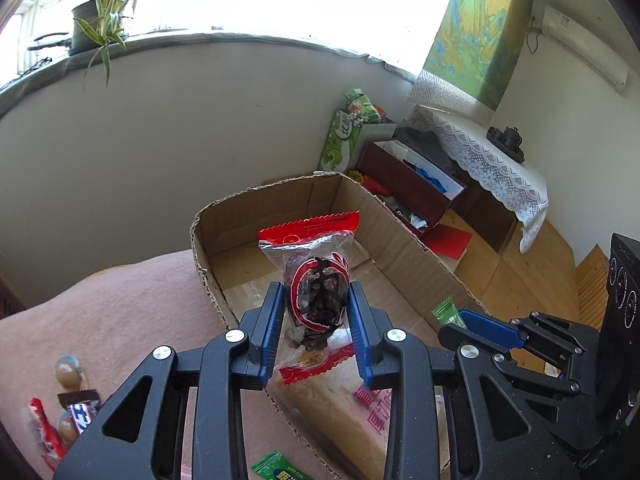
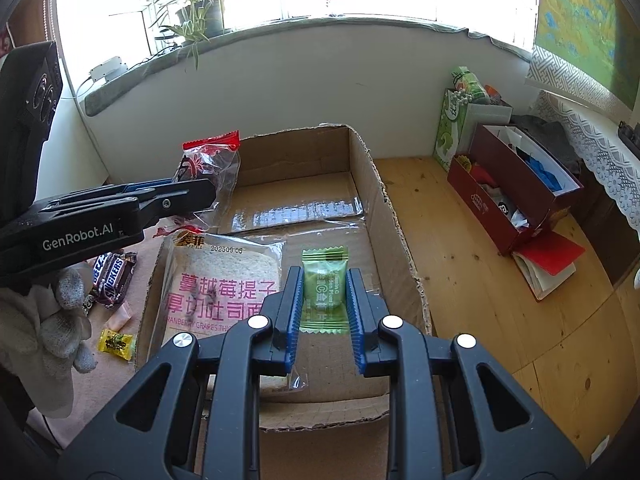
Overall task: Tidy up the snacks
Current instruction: 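Carry both snacks into the box and open both grippers, then grasp the Snickers bar with the right gripper while the left gripper grasps the clear-bagged snack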
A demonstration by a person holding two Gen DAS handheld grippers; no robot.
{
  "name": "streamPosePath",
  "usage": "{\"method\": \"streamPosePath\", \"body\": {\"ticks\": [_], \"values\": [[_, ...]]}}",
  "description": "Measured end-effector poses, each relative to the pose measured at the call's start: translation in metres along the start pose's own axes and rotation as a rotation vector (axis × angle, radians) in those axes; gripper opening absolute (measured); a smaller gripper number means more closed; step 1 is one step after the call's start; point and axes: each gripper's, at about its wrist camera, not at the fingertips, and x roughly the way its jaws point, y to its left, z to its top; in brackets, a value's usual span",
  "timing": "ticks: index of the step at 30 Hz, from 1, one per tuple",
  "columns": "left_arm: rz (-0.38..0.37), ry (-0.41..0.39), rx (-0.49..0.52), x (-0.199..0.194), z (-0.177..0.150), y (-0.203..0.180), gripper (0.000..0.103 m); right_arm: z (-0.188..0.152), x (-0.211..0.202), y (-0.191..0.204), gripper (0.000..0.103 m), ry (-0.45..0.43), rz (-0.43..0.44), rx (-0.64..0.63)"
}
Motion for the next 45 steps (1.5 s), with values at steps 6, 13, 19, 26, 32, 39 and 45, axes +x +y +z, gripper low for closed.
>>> {"method": "streamPosePath", "body": {"ticks": [6, 13, 19, 26, 32, 39, 45], "values": [[0.017, -0.017, 0.004, -0.003, 0.003, -0.002, 0.046, -0.002, 0.0, 0.002, 0.023, -0.002, 0.004, 0.0], [0.027, -0.031, 0.021, -0.008, 0.004, -0.004, 0.055, -0.002, -0.006, 0.008, 0.07, -0.032, -0.018, -0.015], [0.039, -0.039, 0.019, -0.014, 0.006, -0.002, 0.068, -0.001, -0.011, 0.014, 0.083, -0.043, -0.017, -0.031], [0.053, -0.056, 0.023, -0.026, 0.002, 0.0, 0.07, -0.002, -0.017, 0.021, 0.087, -0.045, -0.008, -0.023], [0.057, -0.076, 0.007, -0.046, -0.003, 0.012, 0.07, -0.005, -0.026, 0.033, 0.087, -0.051, -0.001, -0.033], [0.084, -0.1, -0.03, -0.075, -0.01, 0.042, 0.07, -0.007, -0.035, 0.056, 0.087, -0.055, 0.027, -0.06], [0.113, -0.114, -0.067, -0.1, -0.025, 0.073, 0.07, -0.012, -0.043, 0.082, 0.087, -0.056, 0.074, -0.092]]}}
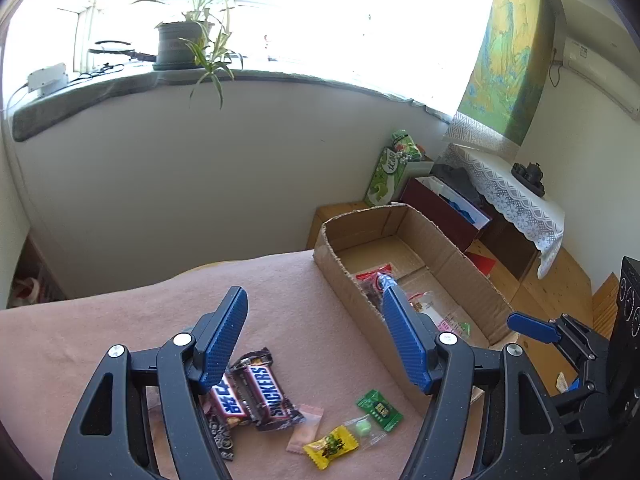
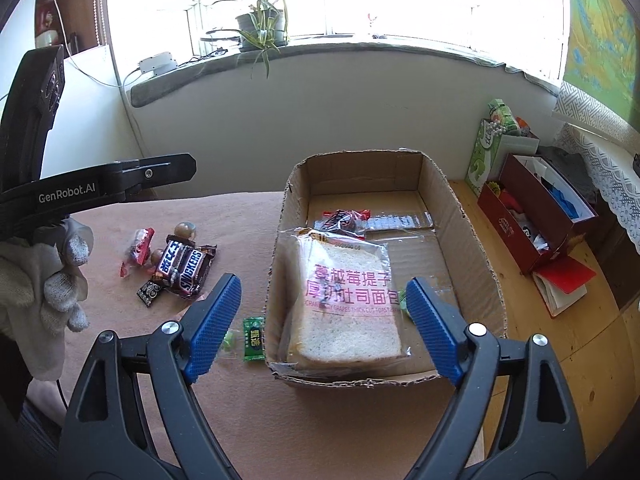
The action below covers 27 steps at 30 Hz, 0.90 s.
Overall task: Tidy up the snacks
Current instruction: 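Grasp the Snickers bar with the right gripper while the left gripper grasps the clear-bagged snack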
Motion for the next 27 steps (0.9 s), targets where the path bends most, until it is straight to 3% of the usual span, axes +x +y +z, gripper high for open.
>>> {"method": "streamPosePath", "body": {"ticks": [12, 19, 27], "values": [[0.087, 0.027, -0.088, -0.039, -0.047, 0.07, 0.07, -0.017, 0.01, 0.062, 0.087, 0.054, 0.129, -0.08], [0.096, 0.073, -0.165, -0.026, -0.061, 0.107, 0.069, -0.013, 0.029, 0.087, 0.087, 0.101, 0.171, -0.088], [0.064, 0.133, -0.249, -0.003, -0.069, 0.127, 0.068, 0.013, 0.061, 0.097, 0.087, 0.176, 0.241, 0.012]]}}
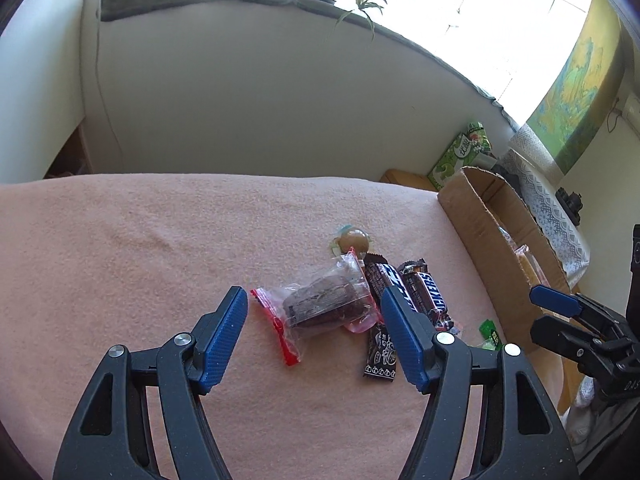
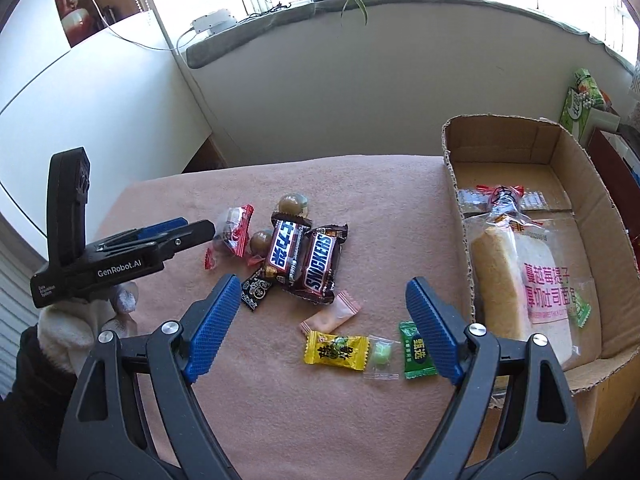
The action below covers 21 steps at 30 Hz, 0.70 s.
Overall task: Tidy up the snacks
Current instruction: 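Grasp the Snickers bar with the right gripper while the left gripper grasps the clear-bagged snack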
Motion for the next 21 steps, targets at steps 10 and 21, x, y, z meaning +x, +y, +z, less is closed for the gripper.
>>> {"method": "streamPosePath", "body": {"ticks": [10, 21], "values": [[-0.011, 0.03, 0.017, 0.012, 0.0, -0.008, 0.07, 0.025, 0.061, 0.002, 0.075, 0.114, -0.004, 0.098], [-0.018, 0.047, -0.018, 0.028, 0.001, -0.001, 0.07, 0.029, 0.105, -0.002, 0.059, 0.194, -0.028, 0.127]]}}
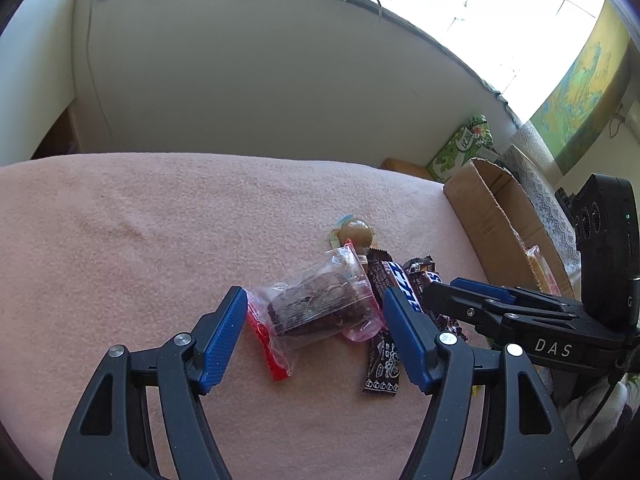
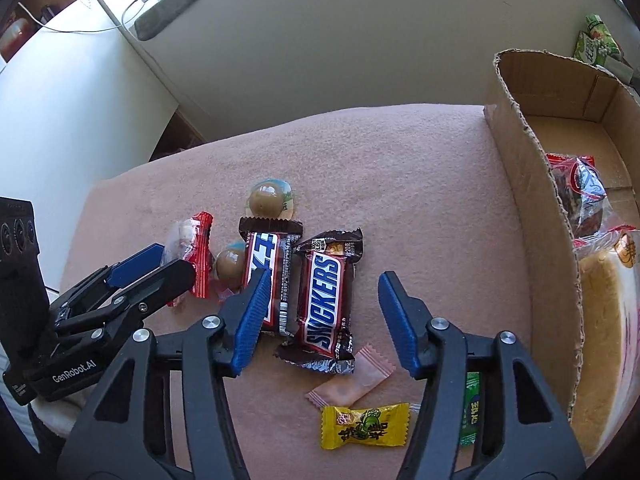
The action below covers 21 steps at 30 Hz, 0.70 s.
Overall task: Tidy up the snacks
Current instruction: 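Grasp the Snickers bar with the right gripper while the left gripper grasps the clear-bagged snack, then carry the Snickers bar and clear-bagged snack toward the box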
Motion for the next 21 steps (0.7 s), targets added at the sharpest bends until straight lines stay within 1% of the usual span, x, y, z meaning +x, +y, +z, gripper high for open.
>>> {"method": "streamPosePath", "body": {"ticks": [3, 5, 9, 14, 15, 16, 21], "values": [[0.002, 0.006, 0.005, 0.003, -0.001, 0.0, 0.07, 0.003, 0.009, -0.003, 0.052, 0.024, 0.012, 0.014], [-0.002, 0.004, 0.007, 0.003, -0.001, 0.001, 0.069, 0.005, 0.011, -0.004, 0.051, 0.022, 0.013, 0.018], [-0.009, -0.003, 0.015, 0.002, -0.002, 0.001, 0.064, 0.007, 0.013, -0.005, 0.043, 0.024, 0.015, 0.019], [-0.006, -0.015, 0.032, 0.0, -0.003, 0.002, 0.057, 0.01, 0.016, -0.005, 0.039, 0.024, 0.006, 0.011], [-0.007, -0.017, 0.033, -0.001, -0.003, 0.002, 0.055, 0.009, 0.015, -0.003, 0.037, 0.023, 0.001, 0.005], [-0.007, -0.018, 0.033, -0.001, -0.003, 0.002, 0.055, 0.009, 0.016, -0.002, 0.031, 0.024, 0.001, 0.001], [0.0, -0.03, 0.027, -0.007, -0.004, 0.006, 0.053, 0.01, 0.015, -0.001, 0.031, 0.023, 0.008, 0.007]]}}
